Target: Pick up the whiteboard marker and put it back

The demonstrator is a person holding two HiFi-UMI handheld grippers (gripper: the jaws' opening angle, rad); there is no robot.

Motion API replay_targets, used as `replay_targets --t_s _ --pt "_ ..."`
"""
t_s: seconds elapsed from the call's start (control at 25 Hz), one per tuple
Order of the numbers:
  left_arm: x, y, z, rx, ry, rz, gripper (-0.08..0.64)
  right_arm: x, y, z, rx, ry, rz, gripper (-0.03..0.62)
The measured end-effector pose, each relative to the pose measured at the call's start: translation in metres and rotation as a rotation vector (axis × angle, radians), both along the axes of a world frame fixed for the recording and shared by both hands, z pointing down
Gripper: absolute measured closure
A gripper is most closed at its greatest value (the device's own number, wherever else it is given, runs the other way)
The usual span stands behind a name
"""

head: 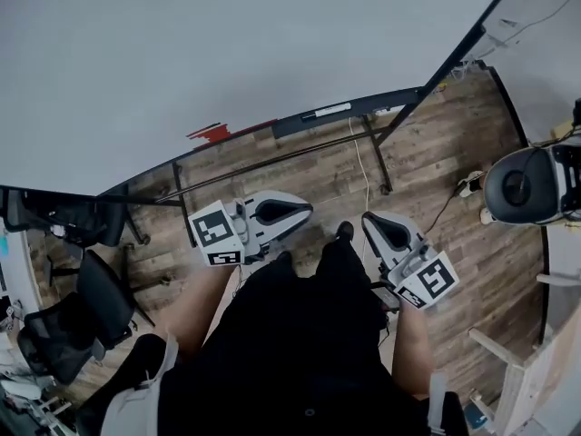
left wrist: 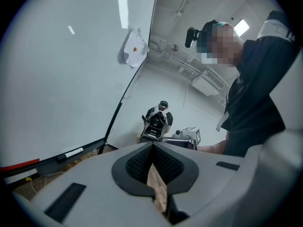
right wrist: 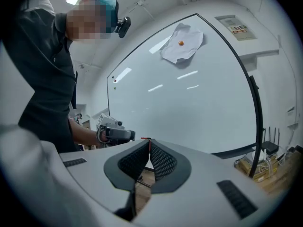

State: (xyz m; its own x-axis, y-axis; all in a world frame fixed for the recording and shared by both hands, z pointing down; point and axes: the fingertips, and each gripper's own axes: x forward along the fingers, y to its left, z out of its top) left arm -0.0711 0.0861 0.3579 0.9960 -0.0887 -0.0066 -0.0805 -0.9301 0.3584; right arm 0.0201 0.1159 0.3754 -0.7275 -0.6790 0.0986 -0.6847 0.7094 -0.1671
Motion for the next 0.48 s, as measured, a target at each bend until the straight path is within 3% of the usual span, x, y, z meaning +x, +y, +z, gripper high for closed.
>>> replay_targets --t_s 0.2,0.48 --pt "0.044 -0.032 -0.003 0.015 -0.039 -0.099 0.549 0.039 -0.039 -0.009 0.032 0.023 -0.121 0.572" --pt "0.087 -0.062 -0.010 0.074 -0.131 -0.225 0.549 0.082 -0.070 -0.014 0.035 -0.025 -0.249 0.572"
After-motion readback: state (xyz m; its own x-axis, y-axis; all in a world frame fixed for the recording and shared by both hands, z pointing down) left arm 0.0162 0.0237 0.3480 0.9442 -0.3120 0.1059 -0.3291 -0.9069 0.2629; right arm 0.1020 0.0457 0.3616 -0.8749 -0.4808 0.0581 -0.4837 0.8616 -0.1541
